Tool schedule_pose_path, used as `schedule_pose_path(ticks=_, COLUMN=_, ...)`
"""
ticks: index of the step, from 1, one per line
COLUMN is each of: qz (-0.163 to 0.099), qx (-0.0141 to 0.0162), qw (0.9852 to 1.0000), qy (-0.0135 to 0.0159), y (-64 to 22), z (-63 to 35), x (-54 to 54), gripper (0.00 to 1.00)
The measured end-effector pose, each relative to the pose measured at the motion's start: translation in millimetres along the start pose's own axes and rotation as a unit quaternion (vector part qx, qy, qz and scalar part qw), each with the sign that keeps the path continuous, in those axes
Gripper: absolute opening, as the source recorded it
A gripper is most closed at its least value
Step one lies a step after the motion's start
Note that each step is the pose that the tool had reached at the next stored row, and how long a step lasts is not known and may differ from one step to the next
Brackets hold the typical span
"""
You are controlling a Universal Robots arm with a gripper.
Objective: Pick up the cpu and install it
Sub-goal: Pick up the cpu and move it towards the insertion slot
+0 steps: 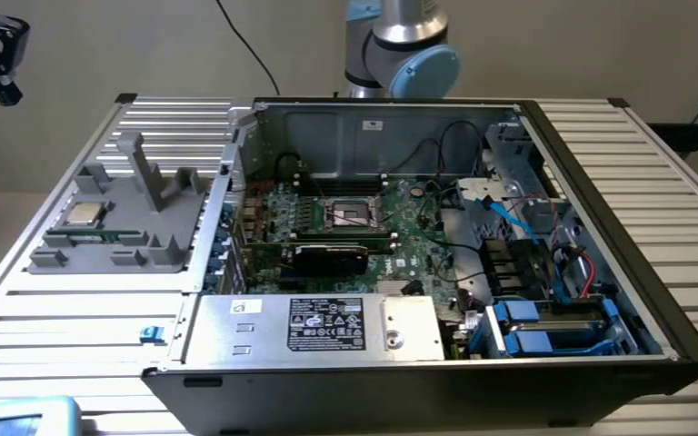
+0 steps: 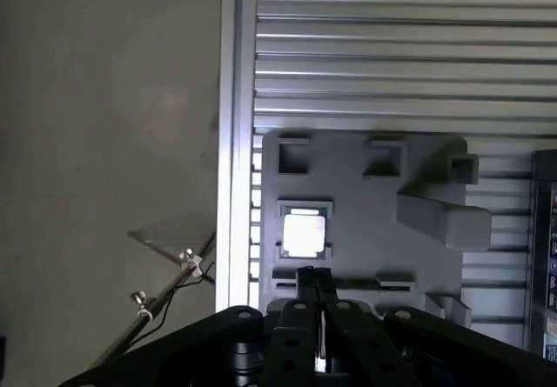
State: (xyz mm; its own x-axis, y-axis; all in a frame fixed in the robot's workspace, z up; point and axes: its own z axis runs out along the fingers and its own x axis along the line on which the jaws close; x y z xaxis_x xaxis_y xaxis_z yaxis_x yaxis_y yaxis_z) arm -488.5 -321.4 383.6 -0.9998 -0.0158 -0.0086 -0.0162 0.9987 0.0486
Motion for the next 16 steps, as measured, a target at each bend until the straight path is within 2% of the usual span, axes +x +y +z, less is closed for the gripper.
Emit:
schedule_pose_path(ticks=5, qz=0.000, qx=0.0004, qw=1.0000, qy=0.0007, y=0.0, z=0.0, x=0.0, gripper=0.13)
schedule_pose_path(ticks=6, qz=0.000, qx=0.0005, qw=1.0000, qy=0.0009, y=0.0, z=0.0, x=0.0, gripper=0.19)
schedule_pose_path(ticks=7, qz=0.000, qx=0.0006, qw=1.0000, qy=0.0010, y=0.0, z=0.0, x=0.0, gripper=0.19)
schedule_pose_path(ticks=9, qz=-0.001, qx=0.0007, qw=1.0000, qy=0.0013, y=0.0, z=0.0, x=0.0, gripper=0.31)
schedule_pose_path(ticks=10, qz=-0.001, qx=0.0008, qw=1.0000, qy=0.0015, y=0.0, z=0.0, x=0.0, gripper=0.31)
schedule_pose_path(ticks=13, qz=-0.001, qx=0.0010, qw=1.0000, qy=0.0017, y=0.0, z=0.0, x=0.0, gripper=0.48)
schedule_pose_path(ticks=16, qz=-0.001, qx=0.0010, qw=1.0000, qy=0.0017, y=0.0, z=0.0, x=0.0, gripper=0.54)
